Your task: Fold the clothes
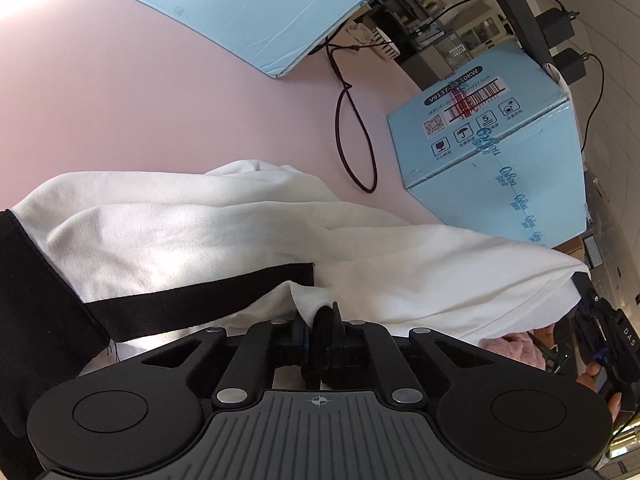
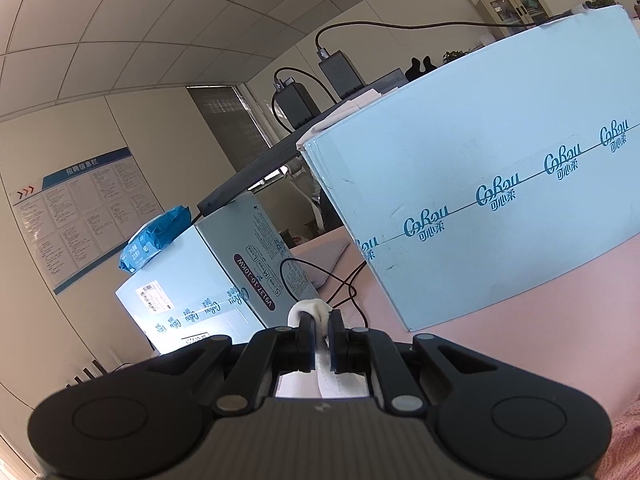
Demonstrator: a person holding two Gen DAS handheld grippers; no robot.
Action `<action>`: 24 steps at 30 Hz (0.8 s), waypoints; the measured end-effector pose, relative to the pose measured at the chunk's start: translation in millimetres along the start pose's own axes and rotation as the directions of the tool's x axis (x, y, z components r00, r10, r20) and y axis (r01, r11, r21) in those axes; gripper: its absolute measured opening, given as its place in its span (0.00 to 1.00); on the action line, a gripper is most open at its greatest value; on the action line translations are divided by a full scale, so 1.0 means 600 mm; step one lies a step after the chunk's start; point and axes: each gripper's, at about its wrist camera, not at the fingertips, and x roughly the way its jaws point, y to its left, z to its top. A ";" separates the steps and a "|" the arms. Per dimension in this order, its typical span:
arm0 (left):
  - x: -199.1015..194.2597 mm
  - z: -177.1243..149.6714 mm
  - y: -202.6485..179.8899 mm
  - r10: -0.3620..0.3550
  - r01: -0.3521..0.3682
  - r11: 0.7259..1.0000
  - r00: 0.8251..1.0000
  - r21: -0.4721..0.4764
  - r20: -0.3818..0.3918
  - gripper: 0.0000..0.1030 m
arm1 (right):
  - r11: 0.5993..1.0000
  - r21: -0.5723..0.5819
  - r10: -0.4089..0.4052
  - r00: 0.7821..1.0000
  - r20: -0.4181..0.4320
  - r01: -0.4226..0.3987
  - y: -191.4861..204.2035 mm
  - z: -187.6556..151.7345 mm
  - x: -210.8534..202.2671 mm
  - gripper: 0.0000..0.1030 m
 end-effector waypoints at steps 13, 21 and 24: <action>-0.186 0.221 -0.175 0.075 -0.170 0.978 0.829 0.122 0.554 0.05 | 0.979 -0.140 -0.105 0.959 0.265 0.146 0.093 0.141 0.092 0.05; -0.355 0.193 -0.316 -0.071 -0.235 0.913 0.714 0.334 0.696 0.05 | 0.968 -0.248 0.074 0.910 0.407 0.032 0.186 0.234 -0.024 0.05; -0.355 0.104 -0.281 -0.062 -0.249 0.887 0.769 0.389 0.636 0.05 | 0.967 -0.253 0.054 0.950 0.308 0.027 0.158 0.175 -0.082 0.05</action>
